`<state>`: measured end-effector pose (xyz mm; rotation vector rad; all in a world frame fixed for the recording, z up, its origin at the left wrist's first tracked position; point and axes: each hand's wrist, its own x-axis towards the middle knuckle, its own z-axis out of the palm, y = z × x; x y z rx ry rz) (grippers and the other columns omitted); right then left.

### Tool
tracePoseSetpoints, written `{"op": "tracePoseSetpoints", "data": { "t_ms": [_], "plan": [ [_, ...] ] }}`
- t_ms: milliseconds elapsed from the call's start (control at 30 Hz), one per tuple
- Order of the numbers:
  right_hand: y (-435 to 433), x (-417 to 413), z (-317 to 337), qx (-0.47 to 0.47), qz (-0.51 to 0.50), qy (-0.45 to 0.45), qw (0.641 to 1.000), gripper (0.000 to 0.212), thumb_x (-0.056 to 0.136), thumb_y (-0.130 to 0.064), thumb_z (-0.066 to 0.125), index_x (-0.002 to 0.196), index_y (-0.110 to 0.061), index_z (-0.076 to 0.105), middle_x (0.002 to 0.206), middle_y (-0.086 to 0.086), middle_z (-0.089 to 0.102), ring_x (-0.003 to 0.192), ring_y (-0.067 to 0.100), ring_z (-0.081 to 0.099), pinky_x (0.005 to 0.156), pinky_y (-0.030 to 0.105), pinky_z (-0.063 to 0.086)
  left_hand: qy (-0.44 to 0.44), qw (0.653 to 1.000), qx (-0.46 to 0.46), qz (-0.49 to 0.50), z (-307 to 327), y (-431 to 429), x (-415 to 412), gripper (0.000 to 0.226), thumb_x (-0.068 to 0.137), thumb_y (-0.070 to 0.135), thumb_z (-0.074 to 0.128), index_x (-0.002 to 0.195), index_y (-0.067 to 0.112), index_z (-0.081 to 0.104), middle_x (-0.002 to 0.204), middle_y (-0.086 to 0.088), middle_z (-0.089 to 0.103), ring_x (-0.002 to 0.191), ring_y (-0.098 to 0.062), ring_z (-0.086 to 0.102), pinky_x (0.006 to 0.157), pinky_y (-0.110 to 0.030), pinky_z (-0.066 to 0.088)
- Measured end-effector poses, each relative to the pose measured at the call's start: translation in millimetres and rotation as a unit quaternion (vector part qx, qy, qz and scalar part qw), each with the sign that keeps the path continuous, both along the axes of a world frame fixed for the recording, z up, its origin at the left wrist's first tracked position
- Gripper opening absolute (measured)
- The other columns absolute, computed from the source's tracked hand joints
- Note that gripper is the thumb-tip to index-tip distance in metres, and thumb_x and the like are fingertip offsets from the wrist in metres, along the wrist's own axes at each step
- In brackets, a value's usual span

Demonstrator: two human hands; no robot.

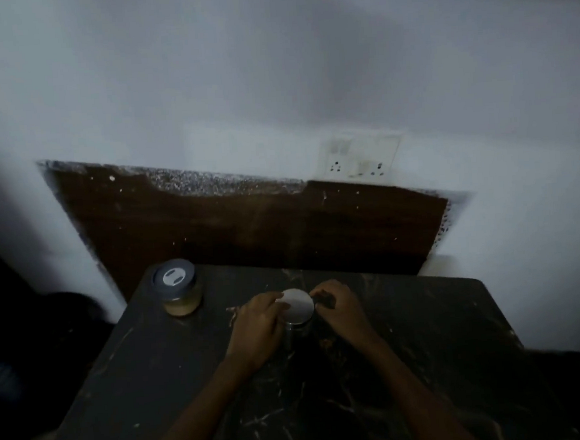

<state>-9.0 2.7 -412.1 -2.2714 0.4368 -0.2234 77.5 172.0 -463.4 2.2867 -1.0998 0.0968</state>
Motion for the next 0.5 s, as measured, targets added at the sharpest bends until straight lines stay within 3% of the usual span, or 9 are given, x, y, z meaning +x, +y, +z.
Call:
{"op": "tracePoseSetpoints", "data": {
  "t_ms": [100,167,233,300,433,500],
  "plan": [
    [8,19,-24,0.01,-0.013,0.042,0.999,0.03,0.082,-0.003,0.061,0.112,-0.007,0.059,0.12,0.013,0.055,0.096,-0.003,0.048,0.085,0.008,0.037,0.015,1.0,0.018,0.002,-8,1,-3,0.037,0.089,0.025,0.056,0.126,0.02,0.055,0.139,-0.005,0.046,0.128,-0.016,0.042,0.107,-0.028,0.033],
    [18,25,-29,0.03,-0.085,0.154,0.984,0.05,0.082,-0.011,0.064,0.129,-0.011,0.047,0.138,0.012,0.042,0.117,0.003,0.045,0.1,0.019,0.037,0.036,0.999,0.024,-0.001,-12,0,-6,0.038,0.091,0.025,0.053,0.128,0.019,0.052,0.145,-0.007,0.039,0.132,-0.018,0.038,0.109,-0.034,0.035],
    [21,21,-44,0.084,-0.035,0.126,0.988,0.074,0.078,-0.019,0.07,0.141,-0.024,0.03,0.153,0.001,0.013,0.137,0.016,0.025,0.108,0.033,0.03,0.08,0.997,0.023,0.001,-15,-1,-12,0.038,0.091,0.02,0.053,0.129,0.018,0.05,0.15,-0.008,0.03,0.134,-0.02,0.035,0.108,-0.034,0.037],
    [24,13,-49,0.121,0.015,0.083,0.989,0.083,0.077,-0.023,0.072,0.144,-0.031,0.022,0.156,-0.005,-0.003,0.14,0.015,0.013,0.11,0.033,0.027,0.122,0.993,0.005,0.007,-16,-4,-18,0.041,0.09,0.016,0.055,0.13,0.018,0.048,0.154,-0.007,0.021,0.135,-0.019,0.034,0.104,-0.028,0.037],
    [27,14,-59,0.158,-0.009,0.058,0.986,0.073,0.077,-0.02,0.071,0.139,-0.026,0.032,0.15,0.001,0.028,0.126,0.004,0.03,0.09,0.007,0.027,0.176,0.984,-0.032,0.018,-18,-5,-26,0.05,0.087,0.008,0.058,0.134,0.017,0.043,0.155,-0.004,0.017,0.139,-0.017,0.028,0.106,-0.024,0.033],
    [28,13,-59,0.162,-0.023,0.051,0.985,0.07,0.076,-0.018,0.072,0.136,-0.025,0.038,0.146,0.001,0.035,0.126,0.006,0.034,0.091,0.009,0.029,0.198,0.979,-0.041,0.018,-16,-4,-27,0.057,0.086,0.006,0.059,0.138,0.019,0.038,0.155,-0.003,0.019,0.139,-0.017,0.028,0.109,-0.031,0.034]
  ]
}}
